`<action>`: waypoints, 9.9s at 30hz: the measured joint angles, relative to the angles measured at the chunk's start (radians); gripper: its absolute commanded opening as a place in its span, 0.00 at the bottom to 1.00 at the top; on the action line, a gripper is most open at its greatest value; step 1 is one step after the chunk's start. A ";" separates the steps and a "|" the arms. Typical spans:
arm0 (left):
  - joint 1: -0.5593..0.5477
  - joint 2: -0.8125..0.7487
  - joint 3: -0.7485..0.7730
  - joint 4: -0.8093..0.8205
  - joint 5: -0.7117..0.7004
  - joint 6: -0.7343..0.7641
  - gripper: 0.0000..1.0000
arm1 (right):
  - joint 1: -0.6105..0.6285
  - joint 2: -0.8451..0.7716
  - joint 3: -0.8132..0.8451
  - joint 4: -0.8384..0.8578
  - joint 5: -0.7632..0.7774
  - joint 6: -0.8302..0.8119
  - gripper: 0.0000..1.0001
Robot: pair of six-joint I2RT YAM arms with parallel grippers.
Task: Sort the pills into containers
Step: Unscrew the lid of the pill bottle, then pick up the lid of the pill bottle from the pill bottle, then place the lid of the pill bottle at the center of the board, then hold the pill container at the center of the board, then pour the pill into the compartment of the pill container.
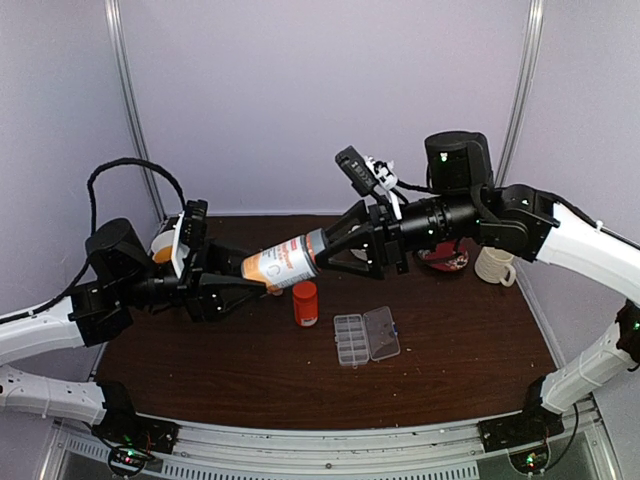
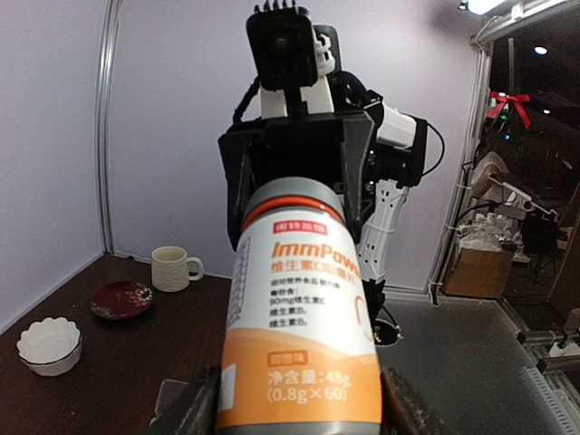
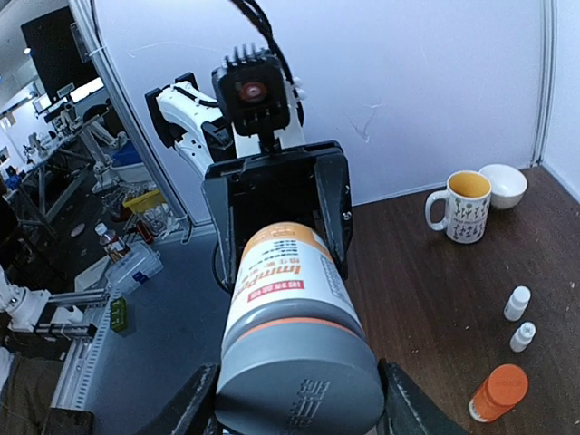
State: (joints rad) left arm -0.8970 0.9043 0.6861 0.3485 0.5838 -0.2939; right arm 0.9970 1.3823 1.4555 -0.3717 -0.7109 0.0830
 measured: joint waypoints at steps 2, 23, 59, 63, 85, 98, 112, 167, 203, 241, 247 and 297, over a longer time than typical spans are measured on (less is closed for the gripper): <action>-0.002 0.005 0.019 -0.008 0.013 -0.058 0.00 | 0.003 -0.013 -0.005 0.008 0.005 -0.056 0.40; 0.000 0.019 0.057 -0.032 0.037 -0.286 0.00 | 0.006 -0.193 -0.207 0.166 0.215 -0.320 0.38; 0.000 -0.045 -0.267 -0.071 -0.048 0.232 0.00 | -0.352 0.243 -0.531 -0.170 0.661 0.177 0.45; 0.000 -0.045 -0.308 -0.022 -0.056 0.249 0.00 | -0.354 0.268 -0.527 -0.178 0.669 0.175 0.52; -0.006 0.108 -0.387 0.206 -0.095 0.327 0.00 | -0.354 0.018 -0.480 -0.183 0.561 0.188 0.59; -0.021 0.349 -0.364 0.313 -0.105 0.348 0.00 | -0.352 0.083 -0.652 0.043 0.333 0.333 0.47; -0.023 0.473 -0.346 0.405 -0.106 0.353 0.00 | -0.352 0.081 -0.772 0.174 0.260 0.429 0.47; -0.060 0.694 -0.052 0.093 -0.182 0.404 0.00 | -0.328 0.108 -0.790 0.245 0.238 0.443 0.11; -0.110 0.708 0.032 -0.053 -0.248 0.408 0.00 | -0.322 0.108 -0.772 0.210 0.242 0.437 0.12; -0.128 0.730 0.030 -0.057 -0.249 0.392 0.00 | -0.317 0.113 -0.759 0.203 0.242 0.436 0.11; -0.132 0.732 0.034 -0.059 -0.254 0.389 0.00 | -0.314 0.124 -0.753 0.202 0.242 0.436 0.10; -0.152 0.710 0.027 -0.053 -0.278 0.366 0.00 | -0.311 0.129 -0.735 0.180 0.243 0.418 0.10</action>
State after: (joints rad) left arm -1.0489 1.6142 0.7136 0.2951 0.3061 0.0723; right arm 0.6861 1.5112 0.7200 -0.1913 -0.4675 0.5011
